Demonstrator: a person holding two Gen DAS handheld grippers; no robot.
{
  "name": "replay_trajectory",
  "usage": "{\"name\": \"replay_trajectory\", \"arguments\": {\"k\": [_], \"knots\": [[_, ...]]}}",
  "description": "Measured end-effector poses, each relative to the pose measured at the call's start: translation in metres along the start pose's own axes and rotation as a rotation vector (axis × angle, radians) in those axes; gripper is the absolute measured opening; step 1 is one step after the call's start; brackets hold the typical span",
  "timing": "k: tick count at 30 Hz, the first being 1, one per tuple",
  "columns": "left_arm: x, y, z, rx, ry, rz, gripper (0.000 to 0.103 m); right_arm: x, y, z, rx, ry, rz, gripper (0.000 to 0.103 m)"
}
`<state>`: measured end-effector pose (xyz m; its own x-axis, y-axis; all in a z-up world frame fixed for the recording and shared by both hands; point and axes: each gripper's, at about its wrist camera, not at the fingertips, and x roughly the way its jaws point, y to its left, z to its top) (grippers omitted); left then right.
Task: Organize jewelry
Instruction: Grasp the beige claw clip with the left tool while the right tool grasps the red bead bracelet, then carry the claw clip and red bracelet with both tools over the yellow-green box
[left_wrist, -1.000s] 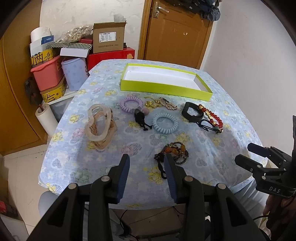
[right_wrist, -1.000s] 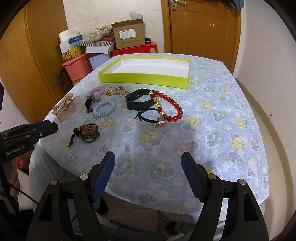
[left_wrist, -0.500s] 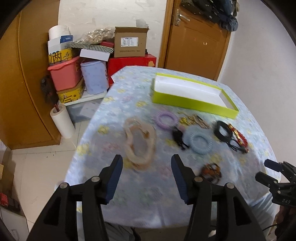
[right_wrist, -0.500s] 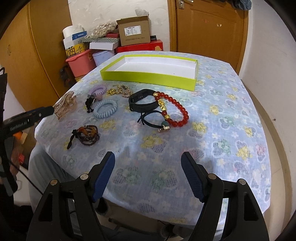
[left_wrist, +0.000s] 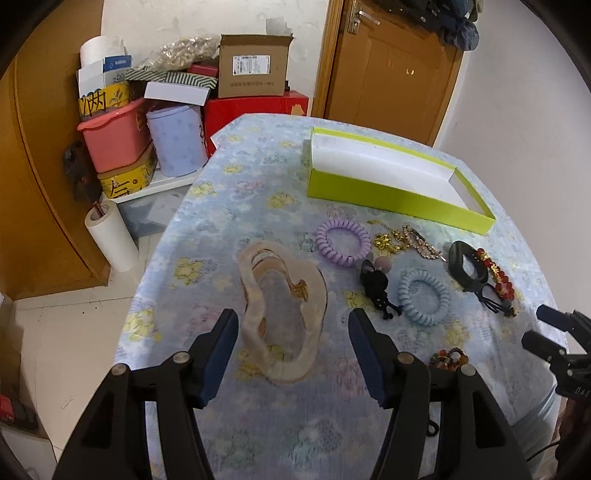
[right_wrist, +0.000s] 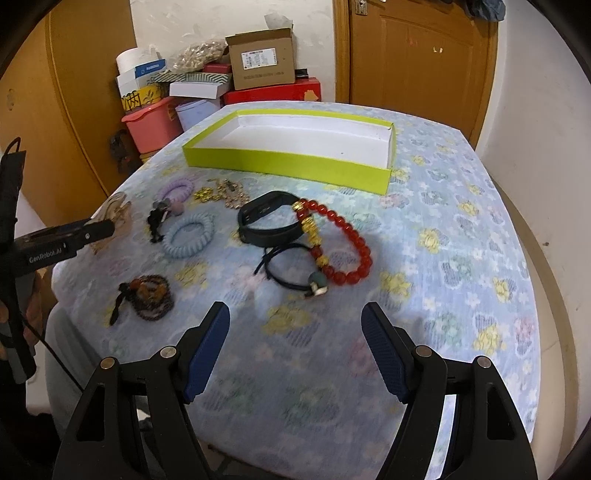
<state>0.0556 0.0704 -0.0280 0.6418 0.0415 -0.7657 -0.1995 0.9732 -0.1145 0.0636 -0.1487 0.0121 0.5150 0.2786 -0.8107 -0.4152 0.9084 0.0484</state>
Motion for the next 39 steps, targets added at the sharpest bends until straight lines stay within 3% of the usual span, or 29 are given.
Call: {"name": "replay_trajectory", "arguments": {"k": [3, 5, 7, 12, 17, 24, 39], "knots": [[0.006, 0.001, 0.001, -0.007, 0.006, 0.003, 0.059, 0.005, -0.008, 0.007, 0.009, -0.004, -0.006, 0.074], [0.01, 0.002, 0.001, -0.01, 0.015, 0.012, 0.047, 0.009, -0.014, 0.013, 0.013, -0.006, -0.004, 0.074], [0.012, 0.002, 0.0, -0.019, 0.014, 0.01, 0.047, 0.013, -0.018, 0.019, 0.012, -0.014, 0.006, 0.073], [0.013, 0.002, 0.001, -0.012, 0.007, 0.02, 0.046, 0.029, -0.019, 0.03, -0.03, 0.001, 0.015, 0.046], [0.014, 0.001, 0.003, -0.006, 0.005, 0.026, 0.046, 0.047, -0.02, 0.039, -0.066, 0.029, 0.026, 0.037], [0.015, 0.0, 0.006, 0.006, 0.0, 0.03, 0.045, 0.057, -0.015, 0.046, -0.107, 0.036, 0.031, 0.011], [-0.009, -0.009, 0.011, 0.021, -0.05, -0.001, 0.045, 0.023, -0.026, 0.05, -0.06, -0.037, 0.061, 0.008]]}}
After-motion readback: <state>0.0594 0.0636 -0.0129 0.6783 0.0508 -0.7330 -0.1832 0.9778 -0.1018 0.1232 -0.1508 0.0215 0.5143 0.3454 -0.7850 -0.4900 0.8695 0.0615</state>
